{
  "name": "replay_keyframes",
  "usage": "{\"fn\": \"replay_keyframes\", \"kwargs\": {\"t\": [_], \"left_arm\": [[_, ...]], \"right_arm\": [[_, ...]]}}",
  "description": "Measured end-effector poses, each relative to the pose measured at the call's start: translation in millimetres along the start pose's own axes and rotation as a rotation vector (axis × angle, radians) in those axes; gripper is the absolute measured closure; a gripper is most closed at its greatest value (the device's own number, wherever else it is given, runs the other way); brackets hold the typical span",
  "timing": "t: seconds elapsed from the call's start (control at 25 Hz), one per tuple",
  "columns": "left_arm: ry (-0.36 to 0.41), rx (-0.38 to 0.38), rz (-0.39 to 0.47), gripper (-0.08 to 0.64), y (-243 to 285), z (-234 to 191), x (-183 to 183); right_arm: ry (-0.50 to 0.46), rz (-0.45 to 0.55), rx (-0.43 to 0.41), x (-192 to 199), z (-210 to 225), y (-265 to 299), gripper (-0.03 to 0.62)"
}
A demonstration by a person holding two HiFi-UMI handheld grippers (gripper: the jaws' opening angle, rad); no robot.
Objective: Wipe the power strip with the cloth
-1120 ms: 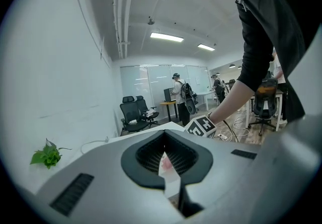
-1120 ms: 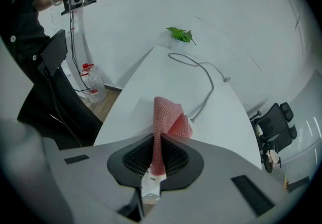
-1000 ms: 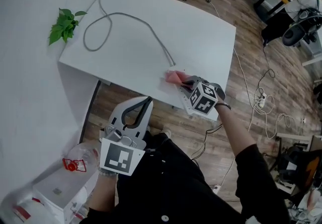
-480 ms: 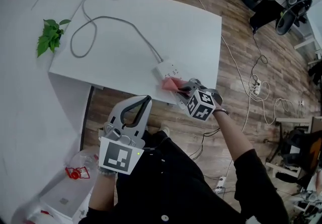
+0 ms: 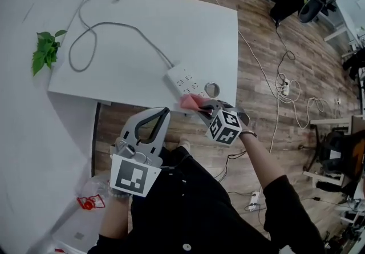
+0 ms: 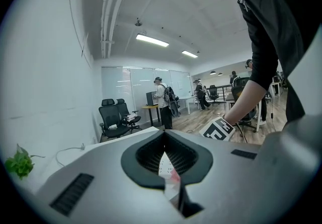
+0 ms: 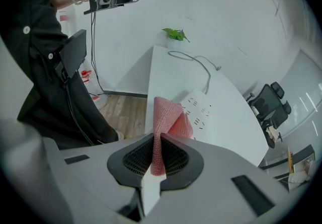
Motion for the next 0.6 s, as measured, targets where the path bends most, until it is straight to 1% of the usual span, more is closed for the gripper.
{"fn": "replay_keyframes", "kwargs": {"t": [0.6], "left_arm": [[-0.002, 0.061, 0.010, 0.546, 8, 5, 1]], "right_arm": [[0.088, -0.001, 0.047, 15, -33, -14, 0.541]]}}
Point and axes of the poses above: the fingertips, and each gripper's own axes: y forward along the fingers, z to its right, x out of its underside, the point moved 7 cm from there along -y, backward along the fingers, and after that the axes turned 10 degrees about z, right-handed, at the moved point
